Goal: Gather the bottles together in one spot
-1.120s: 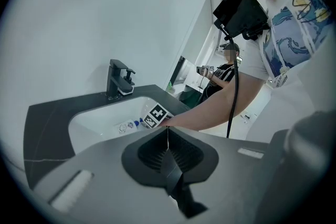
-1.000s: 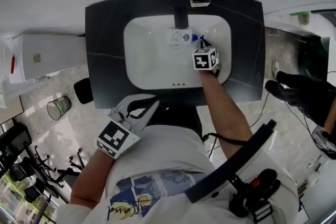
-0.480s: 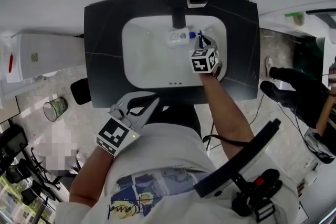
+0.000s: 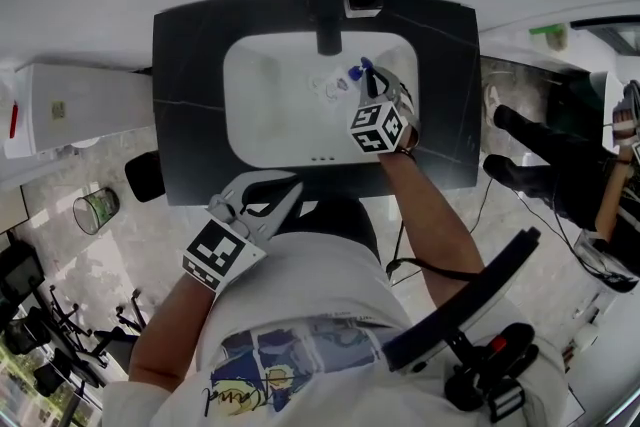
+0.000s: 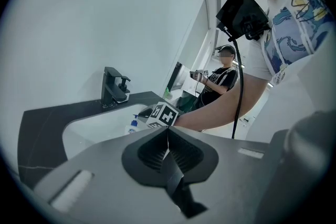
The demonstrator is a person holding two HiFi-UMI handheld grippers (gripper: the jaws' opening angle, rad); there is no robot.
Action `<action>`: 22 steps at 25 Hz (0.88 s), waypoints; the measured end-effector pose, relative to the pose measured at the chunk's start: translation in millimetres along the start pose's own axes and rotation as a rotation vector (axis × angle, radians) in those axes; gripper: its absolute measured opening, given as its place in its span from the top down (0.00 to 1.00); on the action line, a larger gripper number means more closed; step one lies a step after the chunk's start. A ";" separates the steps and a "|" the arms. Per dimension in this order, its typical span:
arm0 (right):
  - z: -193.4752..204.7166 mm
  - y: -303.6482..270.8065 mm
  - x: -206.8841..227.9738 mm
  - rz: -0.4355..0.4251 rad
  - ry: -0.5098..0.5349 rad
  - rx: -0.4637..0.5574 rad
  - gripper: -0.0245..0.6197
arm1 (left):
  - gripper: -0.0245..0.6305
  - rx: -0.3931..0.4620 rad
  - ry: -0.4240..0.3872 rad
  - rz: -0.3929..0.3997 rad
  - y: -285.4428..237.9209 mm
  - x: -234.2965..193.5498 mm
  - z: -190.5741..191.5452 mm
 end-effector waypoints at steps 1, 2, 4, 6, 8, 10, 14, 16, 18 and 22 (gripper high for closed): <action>-4.0 2.4 3.1 0.003 0.016 0.008 0.92 | 0.96 0.002 0.000 0.003 -0.8 0.8 -0.6; -7.7 4.6 6.5 0.005 0.031 0.015 0.91 | 0.96 0.004 0.000 0.006 -1.7 1.7 -1.3; -11.9 8.7 14.7 0.012 0.061 0.022 0.91 | 0.96 0.008 -0.001 0.014 -4.7 3.6 -2.8; -12.9 13.2 25.5 0.022 0.088 0.022 0.91 | 0.96 0.013 -0.004 0.021 -8.5 5.0 -4.8; -16.1 17.9 38.4 0.036 0.120 0.028 0.91 | 0.96 0.019 -0.009 0.027 -12.0 5.5 -7.8; -24.0 22.5 51.4 0.049 0.167 0.045 0.91 | 0.96 0.025 -0.011 0.033 -15.6 5.7 -10.8; -42.1 33.5 74.1 0.067 0.245 0.088 0.91 | 0.96 0.034 -0.021 0.045 -22.7 7.5 -13.9; -51.8 38.8 86.9 0.078 0.262 0.107 0.92 | 0.96 0.039 -0.026 0.049 -26.0 7.5 -16.3; -61.9 43.2 99.5 0.089 0.266 0.121 0.92 | 0.96 0.043 -0.030 0.050 -28.9 7.8 -18.7; -78.4 48.1 124.4 0.099 0.290 0.136 0.92 | 0.96 0.053 -0.035 0.052 -35.9 10.8 -24.9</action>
Point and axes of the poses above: the fingertips, and each gripper's own axes: y backward along the fingers, x to its right, z out of its underside, the point moved 2 cm from there along y, backward along the fingers, and after that the axes turned 15 degrees about x, right-handed, at the moved point
